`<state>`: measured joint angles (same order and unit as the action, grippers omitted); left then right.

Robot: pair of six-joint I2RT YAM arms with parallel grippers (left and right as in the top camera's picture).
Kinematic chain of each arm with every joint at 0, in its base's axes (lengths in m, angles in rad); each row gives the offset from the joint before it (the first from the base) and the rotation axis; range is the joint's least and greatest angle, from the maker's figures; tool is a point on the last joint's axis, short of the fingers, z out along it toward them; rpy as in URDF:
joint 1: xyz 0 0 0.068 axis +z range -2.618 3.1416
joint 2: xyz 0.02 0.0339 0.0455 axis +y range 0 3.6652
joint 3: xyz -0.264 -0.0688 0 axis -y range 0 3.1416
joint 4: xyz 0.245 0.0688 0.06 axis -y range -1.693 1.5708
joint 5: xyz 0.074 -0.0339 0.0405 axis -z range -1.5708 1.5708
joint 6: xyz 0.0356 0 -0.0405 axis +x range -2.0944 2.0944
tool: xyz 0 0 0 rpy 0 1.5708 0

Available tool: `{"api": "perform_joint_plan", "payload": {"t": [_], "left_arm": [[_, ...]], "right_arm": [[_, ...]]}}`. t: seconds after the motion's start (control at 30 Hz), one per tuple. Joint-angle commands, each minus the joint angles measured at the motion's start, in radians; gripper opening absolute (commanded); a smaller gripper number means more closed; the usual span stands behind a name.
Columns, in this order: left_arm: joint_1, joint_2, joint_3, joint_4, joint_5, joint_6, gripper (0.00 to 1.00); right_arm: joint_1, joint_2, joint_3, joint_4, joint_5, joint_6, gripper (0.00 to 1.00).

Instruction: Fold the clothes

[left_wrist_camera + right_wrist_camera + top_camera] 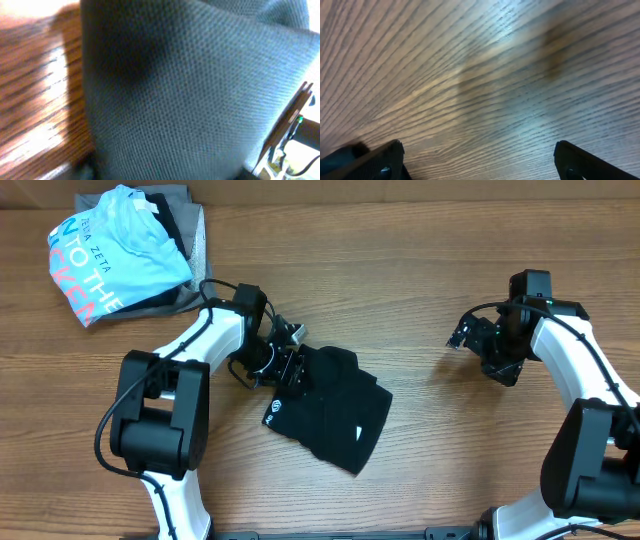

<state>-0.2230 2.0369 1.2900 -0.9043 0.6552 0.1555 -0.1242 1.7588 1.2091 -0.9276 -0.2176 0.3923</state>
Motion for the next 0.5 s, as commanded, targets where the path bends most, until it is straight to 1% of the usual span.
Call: {"api": "perform_joint_plan", "payload": {"t": [0.0, 0.07, 0.1, 0.13, 0.23, 0.47], "left_arm": [[-0.013, 0.018, 0.002, 0.003, 0.014, 0.012, 0.31], [-0.013, 0.018, 0.002, 0.005, -0.008, 0.005, 0.15], [-0.013, 0.018, 0.002, 0.01, -0.041, -0.013, 0.06], [-0.013, 0.018, 0.003, 0.014, -0.071, -0.034, 0.04], [0.0, 0.018, 0.03, 0.018, -0.173, -0.075, 0.04], [0.025, 0.018, 0.223, -0.05, -0.238, -0.074, 0.04]], "right_arm": [[0.0, -0.008, 0.014, 0.006, 0.008, 0.004, 1.0], [0.0, -0.008, 0.014, 0.007, 0.008, 0.004, 1.0], [0.0, -0.008, 0.014, 0.007, 0.008, 0.004, 1.0], [0.0, -0.008, 0.014, 0.007, 0.008, 0.004, 1.0], [0.0, -0.008, 0.014, 0.007, 0.008, 0.004, 1.0], [0.0, -0.008, 0.014, 0.007, 0.008, 0.004, 1.0]]}}
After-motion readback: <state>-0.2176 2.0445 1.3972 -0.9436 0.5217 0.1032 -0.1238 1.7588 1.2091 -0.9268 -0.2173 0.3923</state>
